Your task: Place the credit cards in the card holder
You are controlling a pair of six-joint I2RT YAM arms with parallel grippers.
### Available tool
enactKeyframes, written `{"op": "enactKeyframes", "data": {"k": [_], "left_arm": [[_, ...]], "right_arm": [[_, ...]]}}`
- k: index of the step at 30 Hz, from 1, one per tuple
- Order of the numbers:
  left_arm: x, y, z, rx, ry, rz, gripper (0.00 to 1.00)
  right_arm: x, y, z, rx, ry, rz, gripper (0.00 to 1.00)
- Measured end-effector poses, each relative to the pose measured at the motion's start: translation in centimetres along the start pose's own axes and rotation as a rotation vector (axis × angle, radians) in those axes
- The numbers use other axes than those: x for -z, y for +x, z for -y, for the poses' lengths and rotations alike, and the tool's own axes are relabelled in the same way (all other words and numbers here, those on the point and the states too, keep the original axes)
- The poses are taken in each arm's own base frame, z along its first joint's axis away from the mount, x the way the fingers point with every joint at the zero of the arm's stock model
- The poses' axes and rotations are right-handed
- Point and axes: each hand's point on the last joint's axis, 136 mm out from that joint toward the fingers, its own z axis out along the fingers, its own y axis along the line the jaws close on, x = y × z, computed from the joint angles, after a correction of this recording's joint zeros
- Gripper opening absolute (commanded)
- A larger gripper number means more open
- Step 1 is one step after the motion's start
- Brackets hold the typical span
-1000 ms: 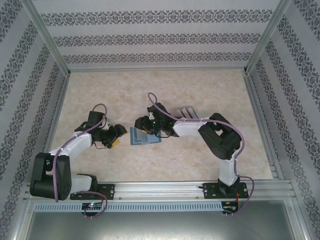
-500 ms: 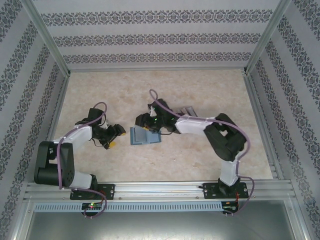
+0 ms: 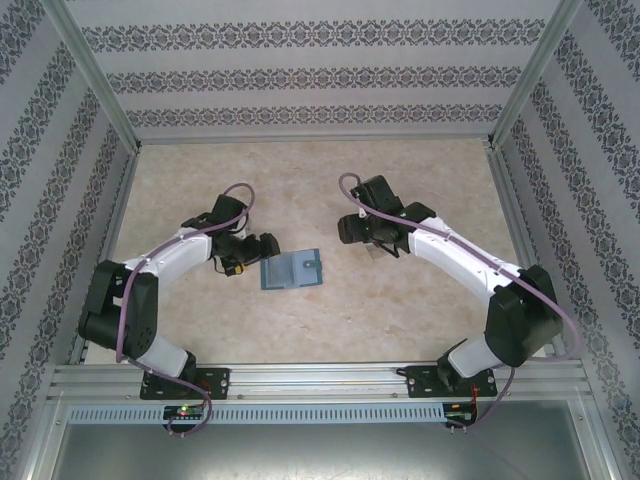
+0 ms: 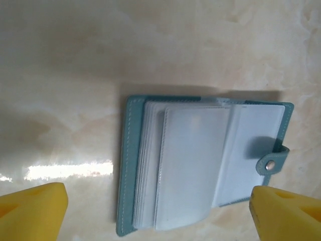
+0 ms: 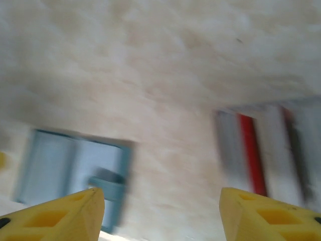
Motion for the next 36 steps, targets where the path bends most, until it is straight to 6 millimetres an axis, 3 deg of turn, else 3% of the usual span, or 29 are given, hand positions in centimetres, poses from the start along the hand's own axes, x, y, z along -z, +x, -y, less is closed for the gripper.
{"op": "enactKeyframes", "data": {"k": [3, 7, 17, 25, 30, 33, 36], "left_arm": [[-0.7, -0.2, -0.2, -0.041, -0.063, 0.008, 0.94], [-2.5, 0.3, -2.0, -0.037, -0.151, -0.026, 0.93], [-2.9, 0.3, -2.8, -0.034, -0.184, -0.028, 0.9], [-2.9, 0.3, -3.0, -0.033, -0.191, -0.027, 0.9], [-3.0, 0.4, -3.0, -0.032, -0.192, -0.029, 0.9], [-3.0, 0.4, -3.0, -0.032, -0.192, -0.029, 0.9], [-3.0, 0.4, -3.0, -0.032, -0.193, -0.03, 0.9]], "right_arm": [[-0.6, 1.4, 2.1, 0.079, 0.112, -0.071, 0.69], [-1.5, 1.6, 3.7, 0.162, 0.211, -0.126, 0.69], [-4.2, 2.0, 4.1, 0.228, 0.256, -0.224, 0.7], [-4.0, 0.4, 5.7, 0.282, 0.397, -0.198, 0.62], [-3.3, -0.3, 5.6, 0.365, 0.475, -0.17, 0.57], [-3.1, -0.4, 5.5, 0.395, 0.493, -0.167, 0.5], [-3.1, -0.5, 5.6, 0.406, 0.496, -0.17, 0.35]]}}
